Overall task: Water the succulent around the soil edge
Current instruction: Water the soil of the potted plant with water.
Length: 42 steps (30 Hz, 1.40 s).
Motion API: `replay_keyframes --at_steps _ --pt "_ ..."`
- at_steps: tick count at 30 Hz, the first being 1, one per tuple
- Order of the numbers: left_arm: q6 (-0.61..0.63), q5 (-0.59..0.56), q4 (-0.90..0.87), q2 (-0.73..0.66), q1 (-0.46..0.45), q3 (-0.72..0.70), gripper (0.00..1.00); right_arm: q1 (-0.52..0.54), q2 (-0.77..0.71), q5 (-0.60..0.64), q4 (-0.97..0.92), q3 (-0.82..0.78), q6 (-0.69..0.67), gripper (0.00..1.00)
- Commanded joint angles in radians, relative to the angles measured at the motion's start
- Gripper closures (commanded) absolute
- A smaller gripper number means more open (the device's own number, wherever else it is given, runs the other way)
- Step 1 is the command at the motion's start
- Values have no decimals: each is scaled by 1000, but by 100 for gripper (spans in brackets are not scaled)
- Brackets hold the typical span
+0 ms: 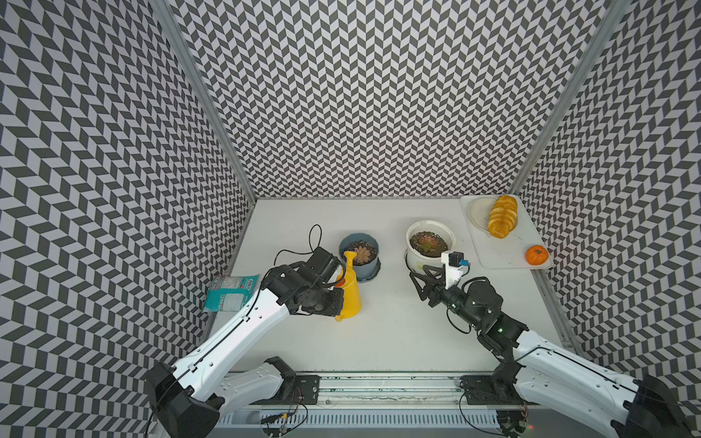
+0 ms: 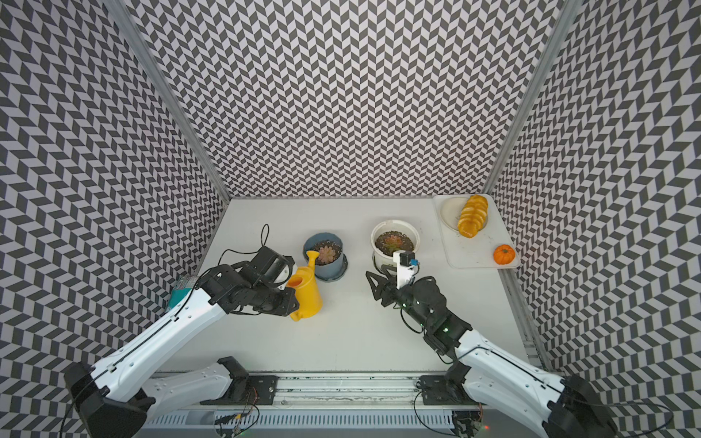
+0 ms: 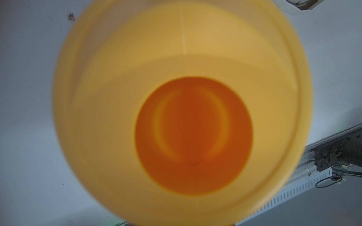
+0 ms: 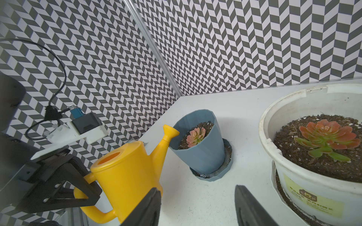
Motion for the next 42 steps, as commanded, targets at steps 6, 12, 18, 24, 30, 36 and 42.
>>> replay_keyframes --at_steps 6,12,18,24,30,36,42 --pt "-11 20 22 -21 -34 -13 100 0 8 -2 38 22 -13 36" --pt "-43 23 23 -29 -68 -8 100 -1 4 -1 38 21 -14 36" --pt "-89 24 43 -29 -124 0 100 0 6 1 38 21 -16 36" --pt "-125 -4 55 -27 -178 30 100 0 -5 16 40 14 -17 36" --pt "-147 -31 84 -29 -226 41 100 0 -61 63 50 -15 -14 36" --pt "-159 -59 121 -27 -285 63 100 0 -125 135 50 -45 3 33" --pt "-170 -92 210 -33 -372 34 100 0 -181 222 35 -67 25 29"
